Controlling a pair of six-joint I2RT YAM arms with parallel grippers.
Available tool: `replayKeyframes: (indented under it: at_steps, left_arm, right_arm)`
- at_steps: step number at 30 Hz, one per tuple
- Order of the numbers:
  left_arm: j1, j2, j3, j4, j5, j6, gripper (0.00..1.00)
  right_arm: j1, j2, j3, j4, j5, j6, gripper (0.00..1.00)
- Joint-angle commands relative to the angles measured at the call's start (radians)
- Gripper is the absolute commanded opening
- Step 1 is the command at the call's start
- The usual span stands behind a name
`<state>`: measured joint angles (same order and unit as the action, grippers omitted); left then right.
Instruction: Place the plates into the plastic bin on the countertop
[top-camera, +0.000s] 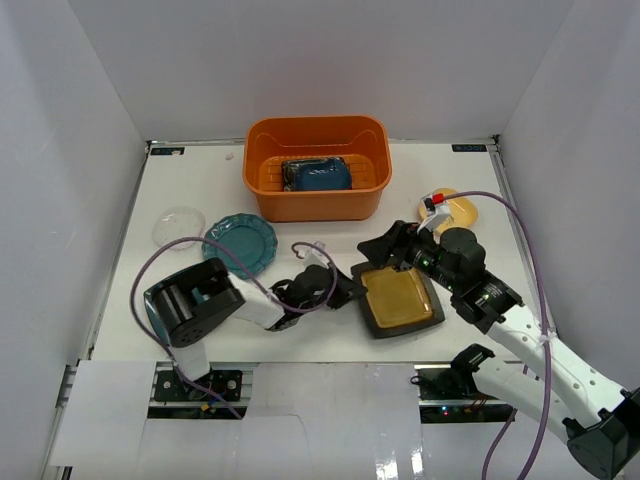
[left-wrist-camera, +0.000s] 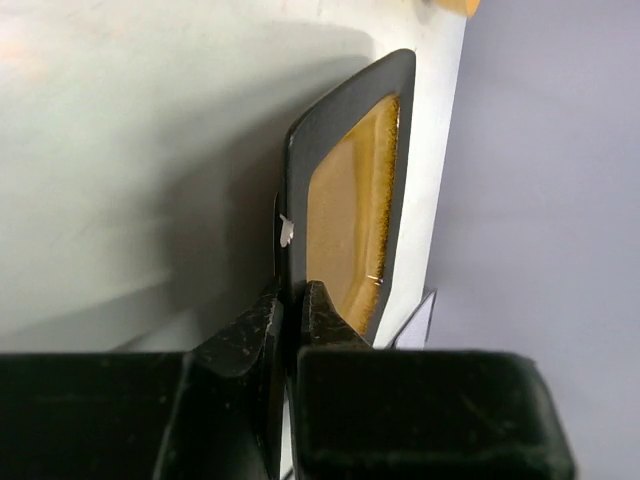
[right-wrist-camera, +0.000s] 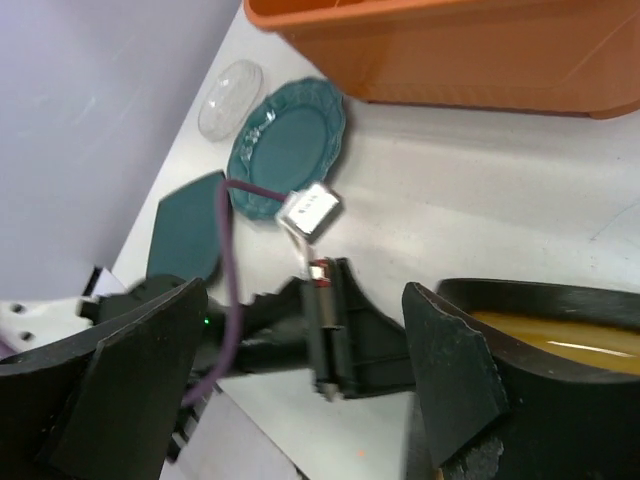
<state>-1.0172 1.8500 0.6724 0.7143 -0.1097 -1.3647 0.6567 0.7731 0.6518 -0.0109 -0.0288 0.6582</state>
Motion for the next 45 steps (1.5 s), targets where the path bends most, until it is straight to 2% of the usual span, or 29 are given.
replayKeyframes:
  at_steps: [1,3,7,11,17,28,35,37,39,40,41,43,44,45]
  left_arm:
    - [0.015,-0.235,-0.149,-0.053,0.06,0.085,0.0]
    - [0.04,-0.342,-0.247,-0.076,0.08,0.073,0.0]
    - [0.092,-0.613,-0.379,-0.117,0.106,0.053,0.0]
    - [0.146,-0.901,-0.39,-0.322,0.145,0.113,0.0]
    - [0.209,-1.159,-0.392,-0.466,0.205,0.139,0.0]
    - [0.22,-1.224,-0.341,-0.546,0.26,0.167,0.0]
    - [0.221,-1.226,-0.289,-0.533,0.286,0.176,0.0]
    - [0.221,-1.223,-0.258,-0.542,0.291,0.193,0.0]
    - [0.221,-1.221,-0.243,-0.553,0.295,0.205,0.0]
    - [0.221,-1.22,-0.225,-0.564,0.297,0.213,0.0]
    - [0.221,-1.218,-0.214,-0.573,0.295,0.22,0.0]
    - [0.221,-1.218,-0.172,-0.634,0.265,0.252,0.0]
    - [0.221,-1.221,-0.157,-0.657,0.248,0.271,0.08]
    - [0.221,-1.227,-0.137,-0.685,0.231,0.294,0.16]
  right_arm:
    - [0.001,0.024,0.097,-0.145,-0.123,-0.159,0.85]
    - [0.001,0.025,0.086,-0.167,-0.17,-0.193,0.88]
    - [-0.005,-0.024,0.013,-0.161,-0.165,-0.184,0.99]
    - [-0.009,-0.055,-0.075,-0.166,-0.167,-0.137,0.92]
    - [-0.012,-0.113,-0.22,-0.172,-0.209,-0.086,0.9]
    - [-0.012,-0.121,-0.188,-0.222,-0.137,-0.12,0.9]
    - [-0.012,-0.08,-0.228,-0.074,-0.335,-0.094,1.0]
    - [-0.012,-0.095,-0.228,-0.057,-0.335,-0.083,0.94]
    - [-0.012,-0.107,-0.213,-0.04,-0.347,-0.078,0.8]
    - [-0.011,-0.115,-0.212,-0.029,-0.364,-0.06,0.71]
    - [-0.011,-0.12,-0.208,-0.003,-0.367,-0.046,0.53]
    - [-0.011,-0.13,-0.208,0.04,-0.375,0.009,0.34]
    - [-0.012,-0.13,-0.205,0.052,-0.375,0.027,0.21]
    - [-0.011,-0.129,-0.189,0.064,-0.373,0.046,0.15]
